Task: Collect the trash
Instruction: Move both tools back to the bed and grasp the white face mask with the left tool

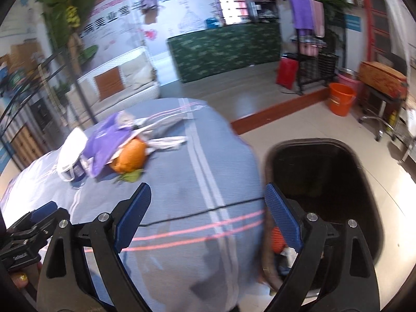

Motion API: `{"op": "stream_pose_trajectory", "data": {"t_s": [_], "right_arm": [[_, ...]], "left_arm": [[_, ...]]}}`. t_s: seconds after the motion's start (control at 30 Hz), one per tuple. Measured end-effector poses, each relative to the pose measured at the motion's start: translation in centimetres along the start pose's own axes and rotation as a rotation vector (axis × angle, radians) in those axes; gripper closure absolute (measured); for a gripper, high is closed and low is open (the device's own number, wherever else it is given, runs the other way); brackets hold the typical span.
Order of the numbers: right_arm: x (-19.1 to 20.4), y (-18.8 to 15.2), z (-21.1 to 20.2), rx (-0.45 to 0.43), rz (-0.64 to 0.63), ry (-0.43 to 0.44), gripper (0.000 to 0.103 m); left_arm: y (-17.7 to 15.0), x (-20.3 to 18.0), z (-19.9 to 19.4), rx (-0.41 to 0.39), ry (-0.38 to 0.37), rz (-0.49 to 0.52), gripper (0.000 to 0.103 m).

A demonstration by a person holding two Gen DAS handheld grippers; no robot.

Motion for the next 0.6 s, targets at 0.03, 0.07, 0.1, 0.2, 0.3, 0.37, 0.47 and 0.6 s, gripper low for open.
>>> {"op": "stream_pose_trajectory", "data": {"t_s": [0.03, 0.07, 0.1, 0.2, 0.3, 0.37, 0.47, 0.6], "right_arm": [[1.0, 0.0, 0.3, 0.005, -0.012, 0.018, 0.015], [2.1, -0.1, 0.7, 0.013, -0.023, 0.041, 0.015], [3.0, -0.3, 1.0, 0.022, -0.03, 0.064, 0.015], [5.9, -0.4, 2.0, 0.046, -0.065, 0.131, 0.015], [8.6, -0.6, 3.3, 0.066, -0.098, 0.176, 0.015], [9.8, -0.5, 4.0, 0.076, -0.102, 0.2, 0.015], [11.3, -0.2, 5.1, 0.083, -0.11, 0.227, 0.015], [13.2, 0.5, 6.4, 0.083, -0.148, 0.241, 0.015]], "left_arm": [[-0.1, 1.0, -0.3, -0.001, 0.017, -0.013, 0.007], [-0.1, 1.8, -0.5, -0.002, 0.029, -0.024, 0.007], [0.0, 2.7, -0.6, -0.004, 0.044, -0.036, 0.007], [-0.1, 5.3, -1.1, -0.007, 0.096, -0.059, 0.007], [-0.3, 7.9, -1.6, -0.004, 0.136, -0.1, 0.008], [-0.2, 9.3, -1.7, -0.008, 0.155, -0.126, 0.01], [0.1, 11.0, -1.6, -0.009, 0.177, -0.151, 0.015], [1.4, 12.8, -0.9, -0.018, 0.195, -0.176, 0.02]]}}
Point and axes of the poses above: each gripper's, at about its wrist camera, not at the fingertips, and z roughly the way its jaws point, x to its left, y to its top, the point moved 7 cm from there along z, roughly the way its jaws point, and after that the axes turned 10 degrees about -x, right-handed, at the moved point
